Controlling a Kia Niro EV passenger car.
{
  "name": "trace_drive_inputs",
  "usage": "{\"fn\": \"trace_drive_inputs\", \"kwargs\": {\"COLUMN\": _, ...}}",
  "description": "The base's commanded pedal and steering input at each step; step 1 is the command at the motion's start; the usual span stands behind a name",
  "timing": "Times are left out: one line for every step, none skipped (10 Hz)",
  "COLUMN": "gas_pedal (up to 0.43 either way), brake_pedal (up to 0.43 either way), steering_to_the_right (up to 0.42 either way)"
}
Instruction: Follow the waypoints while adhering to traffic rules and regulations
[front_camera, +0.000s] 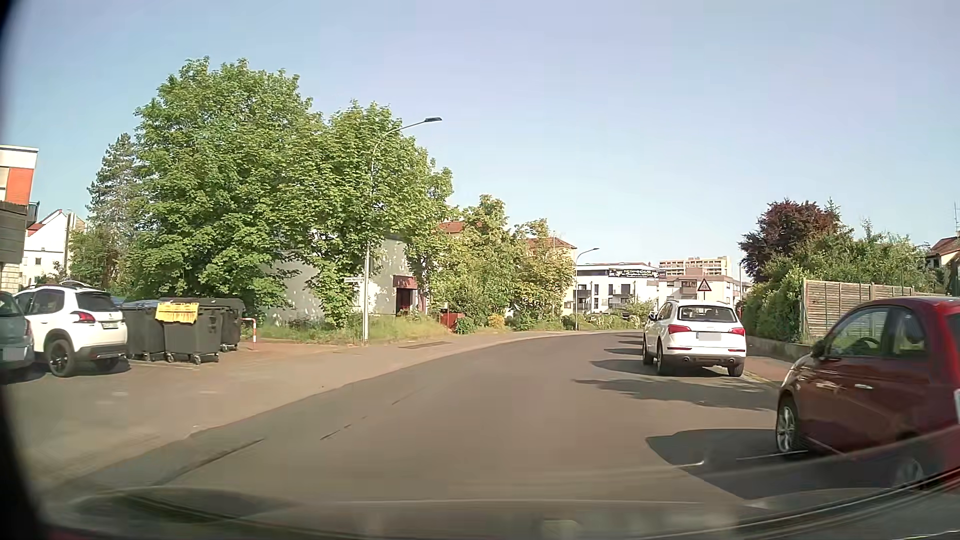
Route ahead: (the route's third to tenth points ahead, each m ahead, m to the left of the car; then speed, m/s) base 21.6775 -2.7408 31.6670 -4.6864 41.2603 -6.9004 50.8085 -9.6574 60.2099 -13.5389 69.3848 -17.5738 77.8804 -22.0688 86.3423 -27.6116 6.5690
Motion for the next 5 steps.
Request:
{"fn": "trace_drive_inputs", "kwargs": {"gas_pedal": 0.220, "brake_pedal": 0.030, "steering_to_the_right": 0.043}}
{"fn": "trace_drive_inputs", "kwargs": {"gas_pedal": 0.220, "brake_pedal": 0.030, "steering_to_the_right": 0.043}}
{"fn": "trace_drive_inputs", "kwargs": {"gas_pedal": 0.220, "brake_pedal": 0.030, "steering_to_the_right": 0.043}}
{"fn": "trace_drive_inputs", "kwargs": {"gas_pedal": 0.220, "brake_pedal": 0.030, "steering_to_the_right": 0.043}}
{"fn": "trace_drive_inputs", "kwargs": {"gas_pedal": 0.209, "brake_pedal": 0.030, "steering_to_the_right": 0.042}}
